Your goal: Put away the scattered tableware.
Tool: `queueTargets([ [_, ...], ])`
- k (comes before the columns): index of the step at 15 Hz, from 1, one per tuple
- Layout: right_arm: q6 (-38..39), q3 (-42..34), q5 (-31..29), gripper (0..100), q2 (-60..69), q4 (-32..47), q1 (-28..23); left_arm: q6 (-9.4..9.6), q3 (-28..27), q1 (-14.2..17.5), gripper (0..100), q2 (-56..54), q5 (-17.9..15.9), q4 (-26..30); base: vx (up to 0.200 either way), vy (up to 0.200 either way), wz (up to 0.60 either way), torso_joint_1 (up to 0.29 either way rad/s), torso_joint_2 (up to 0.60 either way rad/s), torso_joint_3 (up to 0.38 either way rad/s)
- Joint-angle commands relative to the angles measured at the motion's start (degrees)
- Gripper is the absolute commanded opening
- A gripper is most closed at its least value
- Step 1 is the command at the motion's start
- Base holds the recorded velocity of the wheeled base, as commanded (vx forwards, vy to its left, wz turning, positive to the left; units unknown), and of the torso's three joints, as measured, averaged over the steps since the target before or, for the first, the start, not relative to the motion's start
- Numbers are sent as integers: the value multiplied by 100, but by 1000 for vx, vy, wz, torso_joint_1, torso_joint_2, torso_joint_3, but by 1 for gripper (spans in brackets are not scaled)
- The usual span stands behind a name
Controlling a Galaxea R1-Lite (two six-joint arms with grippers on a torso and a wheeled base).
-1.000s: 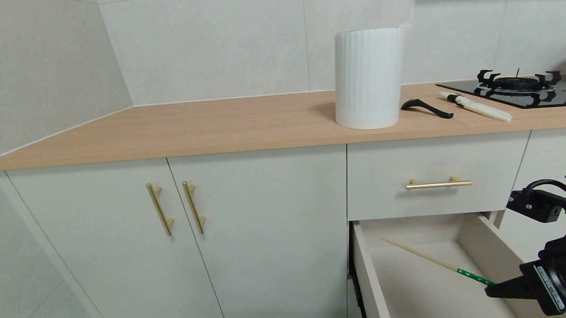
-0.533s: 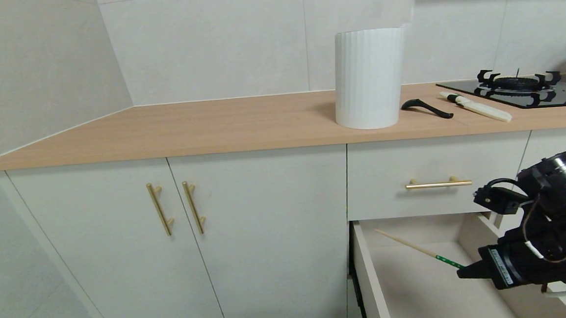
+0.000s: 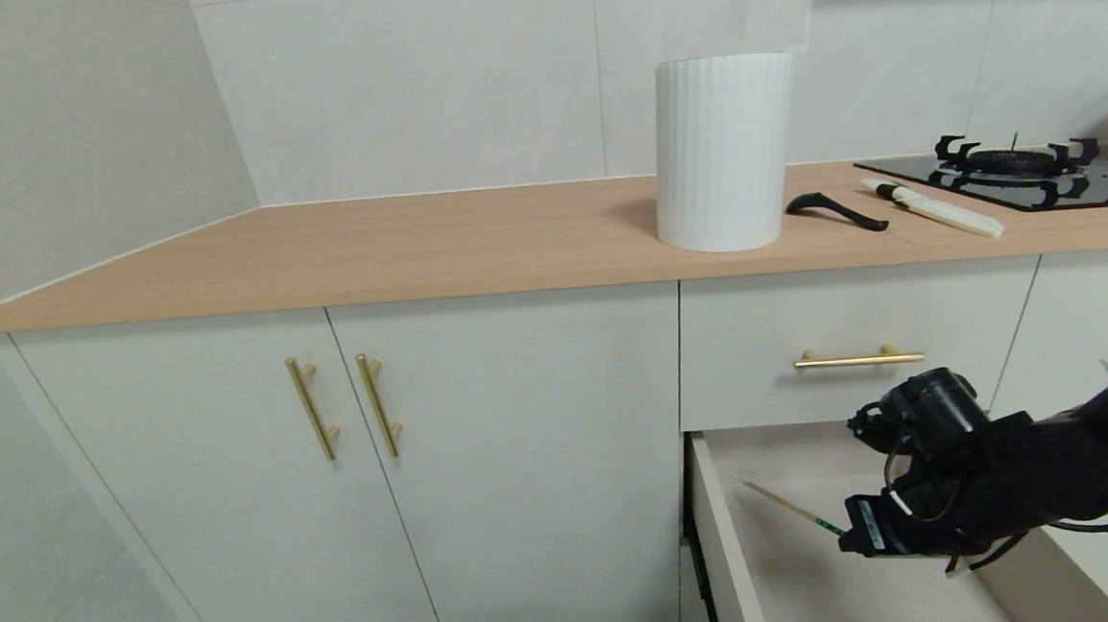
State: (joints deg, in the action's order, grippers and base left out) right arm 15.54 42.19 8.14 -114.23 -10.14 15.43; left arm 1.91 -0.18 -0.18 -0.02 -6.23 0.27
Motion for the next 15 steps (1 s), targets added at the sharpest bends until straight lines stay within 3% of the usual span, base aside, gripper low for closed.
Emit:
queueTargets([
  [1, 89, -36, -173, 0, -741, -225, 162, 2, 1, 1, 100, 2, -1, 0, 0, 0, 0, 0, 0, 0],
  [12, 353, -150, -1623, 0, -1691, -902, 795, 2, 1, 1, 100, 2, -1, -9, 0, 0, 0, 0, 0, 0],
  [15, 406, -150, -1623, 0, -1717, -963, 795, 2, 1, 1, 100, 2, -1, 0, 0, 0, 0, 0, 0, 0],
])
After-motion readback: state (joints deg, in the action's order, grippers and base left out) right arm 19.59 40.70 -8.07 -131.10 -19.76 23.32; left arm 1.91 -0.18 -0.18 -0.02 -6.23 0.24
